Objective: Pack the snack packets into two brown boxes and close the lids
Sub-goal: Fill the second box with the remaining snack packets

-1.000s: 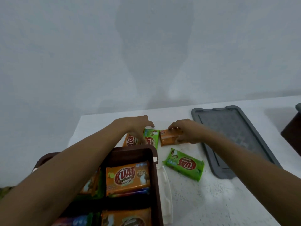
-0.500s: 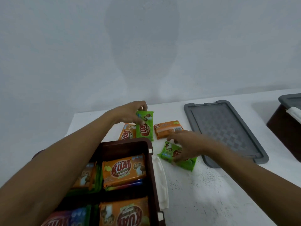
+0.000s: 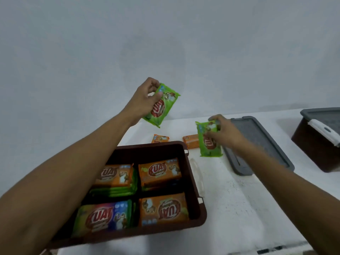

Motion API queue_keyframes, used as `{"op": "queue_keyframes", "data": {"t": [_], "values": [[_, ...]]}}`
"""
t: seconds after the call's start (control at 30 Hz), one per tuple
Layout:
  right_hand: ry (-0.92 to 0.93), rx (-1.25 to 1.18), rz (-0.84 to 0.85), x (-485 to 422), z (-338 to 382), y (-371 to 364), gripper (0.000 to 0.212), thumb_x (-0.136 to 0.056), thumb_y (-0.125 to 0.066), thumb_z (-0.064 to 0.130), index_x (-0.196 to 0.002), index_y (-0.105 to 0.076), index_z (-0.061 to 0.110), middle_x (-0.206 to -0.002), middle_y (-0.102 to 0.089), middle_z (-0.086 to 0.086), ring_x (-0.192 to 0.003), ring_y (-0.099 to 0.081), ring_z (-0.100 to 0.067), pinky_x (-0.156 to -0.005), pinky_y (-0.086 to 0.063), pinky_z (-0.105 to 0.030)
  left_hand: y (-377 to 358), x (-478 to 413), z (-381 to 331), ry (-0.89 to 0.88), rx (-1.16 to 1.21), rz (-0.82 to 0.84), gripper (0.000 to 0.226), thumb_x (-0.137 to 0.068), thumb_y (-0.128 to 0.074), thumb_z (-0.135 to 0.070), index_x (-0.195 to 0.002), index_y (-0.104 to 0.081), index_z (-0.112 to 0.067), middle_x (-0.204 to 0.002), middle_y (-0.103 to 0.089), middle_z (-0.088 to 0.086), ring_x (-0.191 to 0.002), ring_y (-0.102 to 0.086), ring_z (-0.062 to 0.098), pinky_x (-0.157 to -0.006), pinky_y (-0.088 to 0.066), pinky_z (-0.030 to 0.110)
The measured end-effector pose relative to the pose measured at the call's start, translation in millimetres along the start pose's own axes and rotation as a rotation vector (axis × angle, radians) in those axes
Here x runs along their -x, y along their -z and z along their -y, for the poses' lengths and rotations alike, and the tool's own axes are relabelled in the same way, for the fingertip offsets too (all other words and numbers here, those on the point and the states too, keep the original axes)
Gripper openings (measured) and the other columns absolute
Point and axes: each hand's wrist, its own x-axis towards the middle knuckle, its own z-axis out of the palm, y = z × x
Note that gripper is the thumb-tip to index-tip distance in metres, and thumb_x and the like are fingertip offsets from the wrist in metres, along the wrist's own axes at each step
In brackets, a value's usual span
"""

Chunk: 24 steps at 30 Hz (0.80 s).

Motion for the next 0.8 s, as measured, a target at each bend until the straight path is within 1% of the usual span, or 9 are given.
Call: {"op": "queue_keyframes", "data": {"t": [0.07,0.2,0.27,0.33,0.4,0.47,0.53,0.67,0.8], "values": [[0.015,-0.218,-0.084,10,21,11,0.047,-0.08,-0.074,0.007,-0.116,-0.055,0.03,-0.089,-0.065,-0.012,-0.079,-0.068,-0.029,-0.073,-0.059,-0.044,14,13,-9,0.005,-0.039,0.037,0.009,-0.098,-0.055,-0.018,-0.105,-0.049,-0.017,-0.105,-0.061,-0.004,-0.092,-0.064,0.009,-0.07,-0.056,0.025],[0.162,-0.231,-0.181,34,54,13,0.028,-0.073,-0.079,0.014,-0.089,-0.059,0.026,-0.086,-0.066,-0.019,-0.083,-0.068,-0.038,-0.07,-0.058,-0.051,38,48,-16,0.084,-0.182,0.157,0.01,-0.096,-0.059,-0.02,-0.104,-0.054,-0.016,-0.097,-0.066,0.0,-0.087,-0.065,0.016,-0.074,-0.055,0.034],[0.205,-0.229,-0.185,46,65,5,0.029,-0.075,-0.078,0.015,-0.091,-0.057,0.025,-0.089,-0.066,-0.018,-0.082,-0.067,-0.035,-0.07,-0.057,-0.047,47,68,-13,0.096,-0.276,0.182,0.007,-0.093,-0.06,-0.018,-0.097,-0.054,-0.02,-0.091,-0.067,0.003,-0.081,-0.065,0.019,-0.07,-0.052,0.035],[0.235,-0.279,-0.177,58,75,-4,0.032,-0.081,-0.073,0.012,-0.103,-0.058,0.03,-0.091,-0.064,-0.017,-0.078,-0.066,-0.027,-0.066,-0.057,-0.041,56,89,-9,0.073,-0.348,0.211,0.012,-0.089,-0.061,-0.018,-0.089,-0.05,-0.023,-0.087,-0.067,0.008,-0.075,-0.062,0.019,-0.065,-0.048,0.035],[0.223,-0.321,-0.146,69,83,-14,0.032,-0.083,-0.07,0.01,-0.106,-0.063,0.033,-0.098,-0.062,-0.018,-0.082,-0.068,-0.027,-0.067,-0.061,-0.043,66,108,-2,0.036,-0.453,0.244,0.019,-0.088,-0.06,-0.019,-0.082,-0.042,-0.022,-0.081,-0.06,0.01,-0.068,-0.052,0.018,-0.062,-0.04,0.032],[0.188,-0.339,-0.089,77,88,-23,0.023,-0.082,-0.071,0.009,-0.094,-0.066,0.028,-0.104,-0.062,-0.02,-0.087,-0.07,-0.032,-0.066,-0.061,-0.045,74,122,4,-0.004,-0.563,0.269,0.027,-0.088,-0.059,-0.018,-0.076,-0.034,-0.018,-0.073,-0.044,0.004,-0.064,-0.038,0.017,-0.06,-0.031,0.031],[0.168,-0.247,-0.028,83,90,-33,0.018,-0.081,-0.074,0.009,-0.086,-0.062,0.022,-0.104,-0.063,-0.013,-0.084,-0.072,-0.028,-0.057,-0.058,-0.034,78,135,9,-0.021,-0.622,0.293,0.033,-0.088,-0.059,-0.019,-0.073,-0.029,-0.018,-0.069,-0.034,0.001,-0.062,-0.032,0.016,-0.058,-0.026,0.031],[0.209,0.033,0.025,96,95,-58,0.019,-0.08,-0.074,0.008,-0.079,-0.056,0.015,-0.095,-0.065,-0.003,-0.073,-0.069,-0.018,-0.047,-0.046,-0.018,85,154,22,-0.032,-0.746,0.326,0.03,-0.086,-0.058,-0.022,-0.073,-0.031,-0.017,-0.063,-0.038,0.001,-0.051,-0.031,0.016,-0.052,-0.028,0.031],[0.272,0.149,0.076,100,96,-77,0.021,-0.082,-0.072,0.009,-0.074,-0.056,0.019,-0.096,-0.063,0.0,-0.088,-0.063,-0.021,-0.061,-0.042,-0.023,82,167,33,-0.096,-0.878,0.326,0.026,-0.087,-0.058,-0.023,-0.075,-0.037,-0.016,-0.067,-0.044,-0.001,-0.057,-0.033,0.014,-0.054,-0.027,0.031]]}}
